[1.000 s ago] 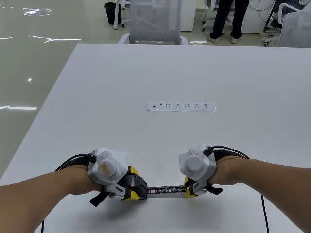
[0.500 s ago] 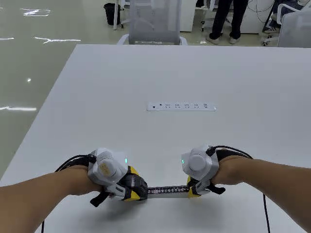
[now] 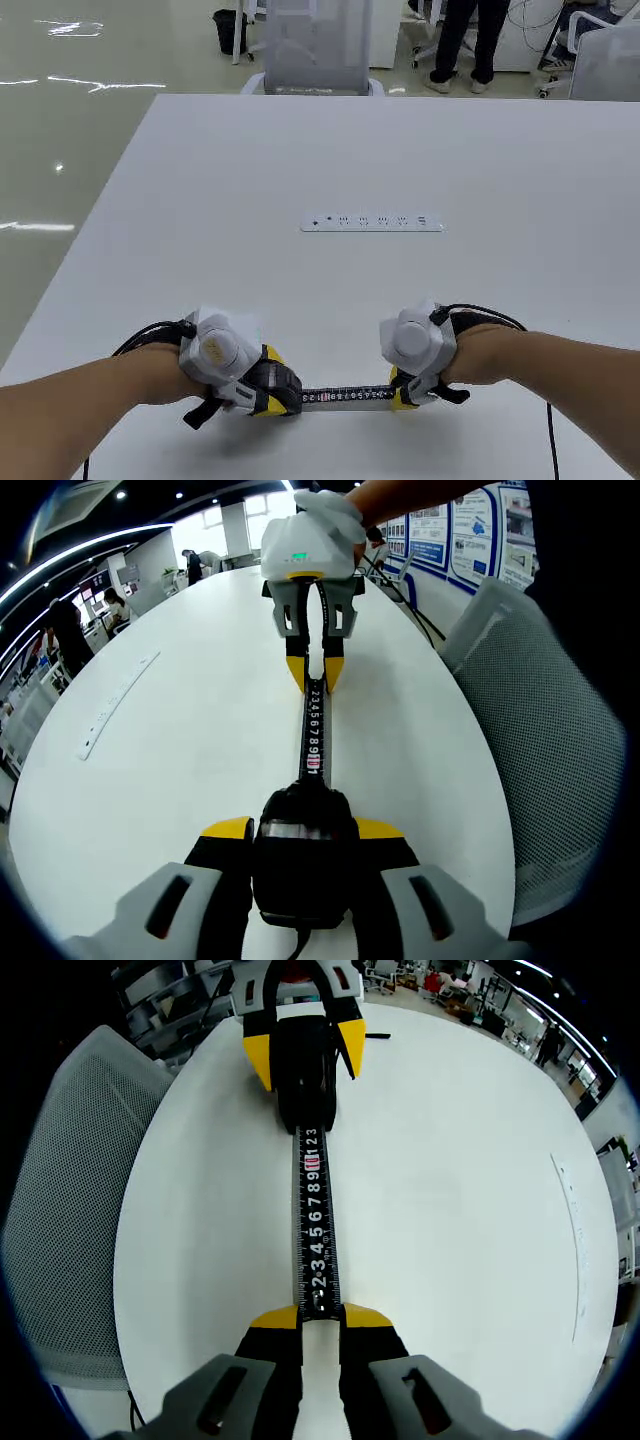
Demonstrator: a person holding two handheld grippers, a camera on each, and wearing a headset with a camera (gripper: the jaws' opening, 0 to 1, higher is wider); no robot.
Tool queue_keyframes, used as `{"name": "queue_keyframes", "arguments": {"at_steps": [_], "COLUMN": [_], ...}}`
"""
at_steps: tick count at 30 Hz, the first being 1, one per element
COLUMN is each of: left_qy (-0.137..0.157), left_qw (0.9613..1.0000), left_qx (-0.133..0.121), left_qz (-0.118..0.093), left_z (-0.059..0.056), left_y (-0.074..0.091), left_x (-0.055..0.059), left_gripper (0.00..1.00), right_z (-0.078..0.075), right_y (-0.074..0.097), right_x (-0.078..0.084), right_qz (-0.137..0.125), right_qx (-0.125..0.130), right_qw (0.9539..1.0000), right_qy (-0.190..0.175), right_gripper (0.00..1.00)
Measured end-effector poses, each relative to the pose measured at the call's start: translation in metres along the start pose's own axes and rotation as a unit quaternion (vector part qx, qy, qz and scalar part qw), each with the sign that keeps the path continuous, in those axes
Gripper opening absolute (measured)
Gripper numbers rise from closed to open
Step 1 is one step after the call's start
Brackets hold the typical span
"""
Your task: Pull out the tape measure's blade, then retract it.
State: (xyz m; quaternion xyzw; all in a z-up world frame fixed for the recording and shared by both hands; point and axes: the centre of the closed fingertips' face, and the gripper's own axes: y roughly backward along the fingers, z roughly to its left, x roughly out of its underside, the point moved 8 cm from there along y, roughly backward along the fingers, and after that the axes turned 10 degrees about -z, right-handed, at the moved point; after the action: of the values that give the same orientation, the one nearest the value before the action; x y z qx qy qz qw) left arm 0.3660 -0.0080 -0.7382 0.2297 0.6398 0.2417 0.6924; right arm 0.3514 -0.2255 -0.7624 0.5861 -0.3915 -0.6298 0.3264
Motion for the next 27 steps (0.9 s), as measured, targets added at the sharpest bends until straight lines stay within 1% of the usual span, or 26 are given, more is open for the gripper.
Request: {"name": "queue_keyframes", "arguments": {"at_steps": [2, 13, 27], "left_qy": [0.000, 0.000, -0.001], "left_qw": [1.0000, 1.0000, 1.0000], "left_qx": [-0.001, -0.002, -0.001], "left_qz": [-0.001, 0.001, 0.002], "left_z": [0.000, 0.000, 0.000], "left_y": [0.000, 0.000, -0.001], "left_x": [0.000, 0.000, 0.000], "left_gripper": [0.33, 0.33, 0.32], "right_z": [-0.001, -0.001, -0.001], "right_y": [0.000, 0.003, 0.006], "right_x": [0.002, 0.007, 0.012], "right_qz": [-0.003, -0.006, -0.004], "right_qx": [0.001, 0.000, -0.002], "right_qw": [1.0000, 0.9999, 0.9999], "right_qy": [-0.008, -0.012, -0.009], "right_gripper": [0.11, 0.11, 0.11]}}
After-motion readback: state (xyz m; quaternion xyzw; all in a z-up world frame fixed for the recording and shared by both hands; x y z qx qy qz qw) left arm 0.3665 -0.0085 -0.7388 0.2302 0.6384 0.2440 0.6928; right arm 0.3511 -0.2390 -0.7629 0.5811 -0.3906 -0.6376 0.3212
